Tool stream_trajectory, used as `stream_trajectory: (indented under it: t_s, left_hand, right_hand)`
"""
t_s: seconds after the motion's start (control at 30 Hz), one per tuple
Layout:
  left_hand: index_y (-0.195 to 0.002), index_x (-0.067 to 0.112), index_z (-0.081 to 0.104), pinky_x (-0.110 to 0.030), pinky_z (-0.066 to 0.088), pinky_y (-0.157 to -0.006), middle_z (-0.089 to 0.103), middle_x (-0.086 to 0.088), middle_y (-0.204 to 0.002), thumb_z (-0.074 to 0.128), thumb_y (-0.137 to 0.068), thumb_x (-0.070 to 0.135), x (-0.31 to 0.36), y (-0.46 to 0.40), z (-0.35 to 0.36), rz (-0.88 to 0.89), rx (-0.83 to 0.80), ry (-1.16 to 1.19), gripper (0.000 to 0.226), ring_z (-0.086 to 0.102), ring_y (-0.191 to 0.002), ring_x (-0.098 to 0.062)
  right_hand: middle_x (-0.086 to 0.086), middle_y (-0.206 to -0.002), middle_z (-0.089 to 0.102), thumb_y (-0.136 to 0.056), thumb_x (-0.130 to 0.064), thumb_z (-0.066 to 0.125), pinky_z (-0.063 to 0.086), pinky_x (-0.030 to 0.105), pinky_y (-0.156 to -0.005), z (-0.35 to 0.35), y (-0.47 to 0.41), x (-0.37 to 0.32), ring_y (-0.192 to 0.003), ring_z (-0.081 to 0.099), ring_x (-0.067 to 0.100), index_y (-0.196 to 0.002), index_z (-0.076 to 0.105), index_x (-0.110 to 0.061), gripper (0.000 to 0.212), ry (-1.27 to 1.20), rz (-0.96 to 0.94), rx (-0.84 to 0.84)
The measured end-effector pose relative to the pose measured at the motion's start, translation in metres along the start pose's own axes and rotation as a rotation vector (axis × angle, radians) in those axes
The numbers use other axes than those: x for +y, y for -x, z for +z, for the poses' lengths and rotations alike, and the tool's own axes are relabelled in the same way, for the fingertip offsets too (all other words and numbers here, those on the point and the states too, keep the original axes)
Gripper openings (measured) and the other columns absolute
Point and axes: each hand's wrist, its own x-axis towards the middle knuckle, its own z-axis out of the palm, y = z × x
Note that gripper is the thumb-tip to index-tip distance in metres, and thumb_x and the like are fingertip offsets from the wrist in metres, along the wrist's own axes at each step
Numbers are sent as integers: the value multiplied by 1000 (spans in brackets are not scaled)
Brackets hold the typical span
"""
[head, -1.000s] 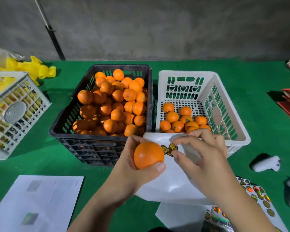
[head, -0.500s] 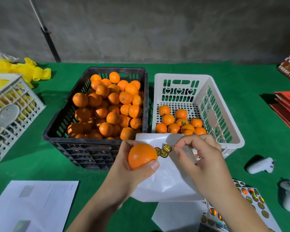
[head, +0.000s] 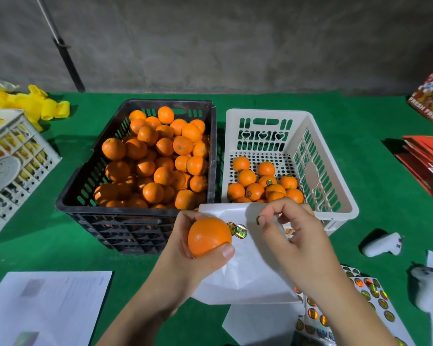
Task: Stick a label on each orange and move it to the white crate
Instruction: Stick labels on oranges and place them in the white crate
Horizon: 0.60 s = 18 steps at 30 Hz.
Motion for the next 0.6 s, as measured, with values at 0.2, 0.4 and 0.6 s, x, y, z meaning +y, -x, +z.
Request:
stream_trajectory:
  t_s: [0.2,0.4,0.6]
  left_hand:
    - [-110,40,54,-17,56,-73,67,21,-105,89,-61,46,-3,-2,2,44,46,-30,61,71,-90,-4]
    - [-116,41,47,-21,57,-82,65,17,-111,91,-67,41,-7,-6,7,133,74,-99,66,72,-100,-12]
    - [-126,48,44,-37,63,-83,70,14,-117,92,-74,47,-12,-7,9,189,100,-201,71,75,-103,-18]
  right_hand:
    - [-8,-85,66,-90,-23,79,46,29,-75,-10,2,-16,-84,59,15,-86,68,-29,13,-68,-42,37]
    - [-6,-69,61,-92,-22,78,41,17,-58,8,7,-38,-64,49,20,-89,71,-32,13,-330,3,-193]
    - [-13,-83,69,-92,-19,80,48,24,-70,18,4,-43,-81,64,10,-90,73,-30,13,-124,-37,-297]
